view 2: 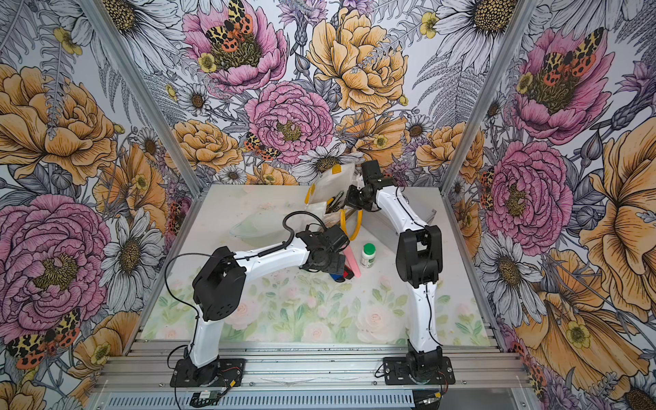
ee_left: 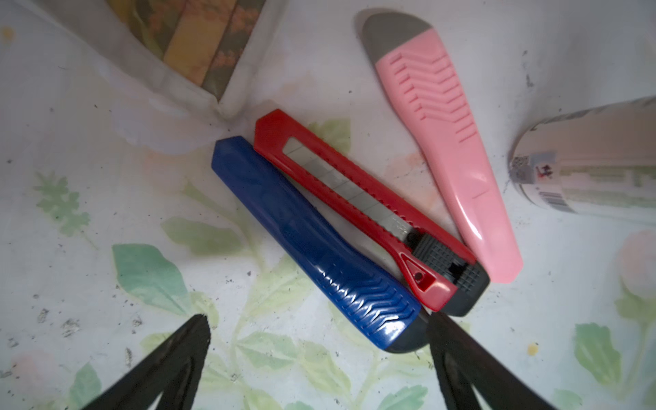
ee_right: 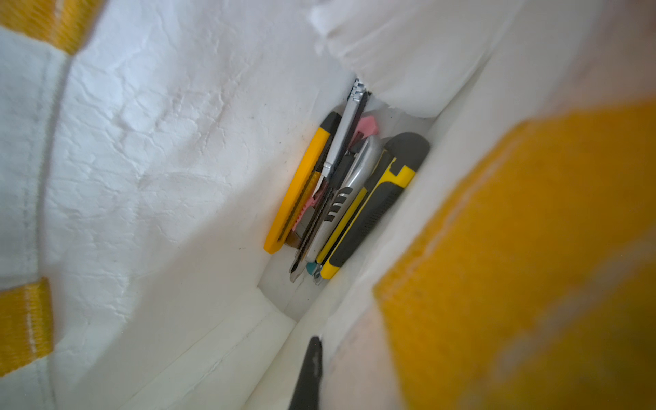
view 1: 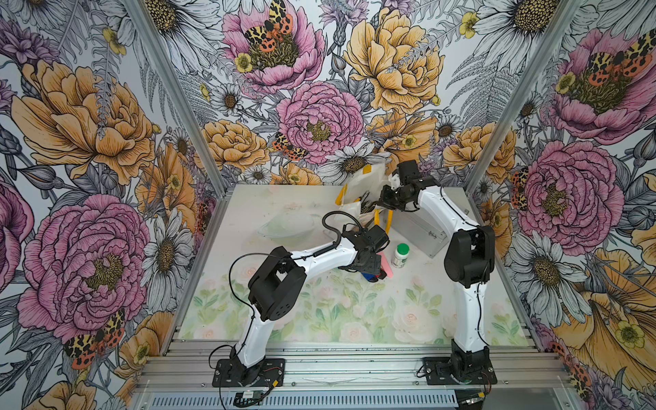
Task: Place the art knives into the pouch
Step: Adjust the utility knife at the center of the board.
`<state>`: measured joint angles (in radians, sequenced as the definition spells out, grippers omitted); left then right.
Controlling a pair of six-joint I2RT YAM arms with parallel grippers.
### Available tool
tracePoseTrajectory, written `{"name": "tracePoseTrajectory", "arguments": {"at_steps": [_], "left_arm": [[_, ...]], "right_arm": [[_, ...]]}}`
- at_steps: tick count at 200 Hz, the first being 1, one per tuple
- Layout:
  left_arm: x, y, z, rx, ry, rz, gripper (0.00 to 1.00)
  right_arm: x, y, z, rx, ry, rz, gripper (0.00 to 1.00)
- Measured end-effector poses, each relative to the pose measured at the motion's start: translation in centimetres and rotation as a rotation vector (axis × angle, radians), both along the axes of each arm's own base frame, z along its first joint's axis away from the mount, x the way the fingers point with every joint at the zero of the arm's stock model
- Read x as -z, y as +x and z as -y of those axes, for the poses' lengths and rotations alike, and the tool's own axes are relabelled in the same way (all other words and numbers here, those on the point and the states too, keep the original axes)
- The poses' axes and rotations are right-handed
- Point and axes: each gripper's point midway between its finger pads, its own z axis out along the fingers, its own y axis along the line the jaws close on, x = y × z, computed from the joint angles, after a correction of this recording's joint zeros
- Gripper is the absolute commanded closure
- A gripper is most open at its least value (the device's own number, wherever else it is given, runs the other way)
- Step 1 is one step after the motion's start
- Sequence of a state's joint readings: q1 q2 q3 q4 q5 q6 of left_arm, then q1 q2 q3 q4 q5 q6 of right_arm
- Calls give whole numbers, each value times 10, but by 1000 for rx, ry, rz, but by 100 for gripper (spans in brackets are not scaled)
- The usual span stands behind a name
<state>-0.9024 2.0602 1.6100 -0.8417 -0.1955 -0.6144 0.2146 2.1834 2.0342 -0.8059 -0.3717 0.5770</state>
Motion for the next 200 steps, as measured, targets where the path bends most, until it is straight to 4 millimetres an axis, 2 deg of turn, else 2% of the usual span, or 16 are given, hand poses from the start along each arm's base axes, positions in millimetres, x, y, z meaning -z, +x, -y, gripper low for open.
{"name": "tracePoseTrajectory", "arguments": {"at_steps": [74, 128, 200], "left_arm": [[11, -1, 4, 61, 44, -15, 3], [12, -1, 1, 93, 66, -12, 3], [21, -2, -11, 109, 118, -9, 4]], "right_arm": [[3, 4, -1, 6, 12, 12, 100], [6, 4, -1, 13, 15, 11, 100], [7, 1, 1, 30, 13, 10, 100]]}}
